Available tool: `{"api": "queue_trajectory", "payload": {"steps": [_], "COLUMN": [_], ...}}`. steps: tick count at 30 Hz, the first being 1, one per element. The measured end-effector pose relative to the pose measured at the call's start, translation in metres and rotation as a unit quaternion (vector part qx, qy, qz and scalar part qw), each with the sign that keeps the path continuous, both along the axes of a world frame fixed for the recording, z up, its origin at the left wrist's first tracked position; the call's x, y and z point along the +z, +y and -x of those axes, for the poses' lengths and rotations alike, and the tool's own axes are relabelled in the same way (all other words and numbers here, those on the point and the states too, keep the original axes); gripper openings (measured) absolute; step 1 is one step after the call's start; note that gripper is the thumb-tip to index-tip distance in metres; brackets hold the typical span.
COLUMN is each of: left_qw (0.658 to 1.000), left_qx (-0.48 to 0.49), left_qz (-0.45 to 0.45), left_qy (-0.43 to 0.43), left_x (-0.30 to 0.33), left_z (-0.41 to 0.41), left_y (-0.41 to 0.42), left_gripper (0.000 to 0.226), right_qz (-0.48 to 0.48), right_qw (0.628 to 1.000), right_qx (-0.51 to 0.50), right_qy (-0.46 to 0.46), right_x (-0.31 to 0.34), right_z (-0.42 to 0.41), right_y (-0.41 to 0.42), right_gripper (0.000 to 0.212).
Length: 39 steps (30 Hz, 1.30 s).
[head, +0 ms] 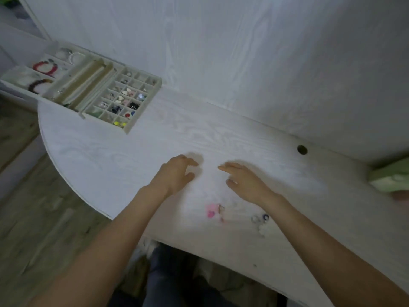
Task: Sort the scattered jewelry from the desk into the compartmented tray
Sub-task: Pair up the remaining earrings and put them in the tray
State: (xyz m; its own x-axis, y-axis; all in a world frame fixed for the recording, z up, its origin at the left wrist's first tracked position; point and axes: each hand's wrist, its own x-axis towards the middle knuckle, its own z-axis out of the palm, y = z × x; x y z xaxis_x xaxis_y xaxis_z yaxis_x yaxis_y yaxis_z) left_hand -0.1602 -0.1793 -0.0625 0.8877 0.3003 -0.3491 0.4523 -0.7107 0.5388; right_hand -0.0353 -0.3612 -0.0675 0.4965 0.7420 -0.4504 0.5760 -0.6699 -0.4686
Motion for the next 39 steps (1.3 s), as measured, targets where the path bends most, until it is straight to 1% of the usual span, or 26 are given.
{"api": "queue_trajectory", "payload": {"steps": [3, 6, 8, 10, 13, 16, 20, 22, 25, 27, 32, 34, 36, 39], "left_qw": [0.999, 0.998, 0.998, 0.999, 0.999, 0.998, 0.998, 0.998, 0.998, 0.997, 0.997, 0.997, 0.997, 0.997], "left_qx": [-0.029, -0.025, -0.010, 0.007, 0.040, 0.057, 0.056, 0.053, 0.050, 0.056, 0.060, 0.063, 0.068, 0.074], "left_qz": [0.002, -0.004, -0.003, -0.007, -0.010, 0.012, 0.011, -0.002, -0.023, -0.022, -0.005, 0.002, 0.016, 0.029], "left_qy": [0.034, 0.056, 0.059, 0.051, 0.029, 0.028, 0.039, 0.038, 0.042, 0.045, 0.045, 0.037, 0.021, -0.015], "left_x": [-0.007, -0.013, -0.017, -0.021, -0.025, -0.025, -0.026, -0.027, -0.028, -0.027, -0.027, -0.028, -0.031, -0.033], "left_z": [0.009, 0.020, 0.026, 0.030, 0.032, 0.030, 0.024, 0.022, 0.018, 0.016, 0.012, 0.014, 0.015, 0.018], "left_y": [-0.037, -0.061, -0.074, -0.084, -0.094, -0.097, -0.101, -0.105, -0.111, -0.110, -0.104, -0.102, -0.099, -0.095], "left_gripper": [0.045, 0.051, 0.052, 0.049, 0.041, 0.033, 0.030, 0.030, 0.032, 0.033, 0.024, 0.023, 0.022, 0.016], "right_qz": [-0.001, -0.002, -0.016, -0.035, -0.046, -0.060, -0.062, -0.069, -0.065, -0.060, -0.080, -0.103, -0.130, -0.113], "right_qw": [1.000, 0.999, 0.999, 0.999, 0.999, 0.998, 0.997, 0.997, 0.997, 0.996, 0.995, 0.992, 0.989, 0.993], "right_qx": [0.007, 0.030, 0.023, 0.002, -0.003, -0.020, -0.036, -0.043, -0.035, -0.032, -0.045, -0.045, -0.022, 0.013], "right_qy": [0.014, 0.027, 0.038, 0.041, 0.011, -0.009, 0.002, -0.004, -0.036, -0.054, -0.040, -0.051, -0.066, -0.042], "right_x": [-0.008, -0.013, -0.017, -0.019, -0.023, -0.024, -0.027, -0.028, -0.028, -0.029, -0.030, -0.029, -0.028, -0.027], "right_z": [0.011, 0.027, 0.039, 0.048, 0.057, 0.061, 0.061, 0.060, 0.057, 0.052, 0.046, 0.049, 0.051, 0.052], "right_y": [-0.029, -0.043, -0.047, -0.046, -0.041, -0.037, -0.032, -0.031, -0.031, -0.030, -0.029, -0.032, -0.032, -0.021], "right_gripper": [0.051, 0.056, 0.055, 0.051, 0.043, 0.032, 0.018, 0.014, 0.015, 0.016, 0.016, 0.018, 0.019, 0.021]}}
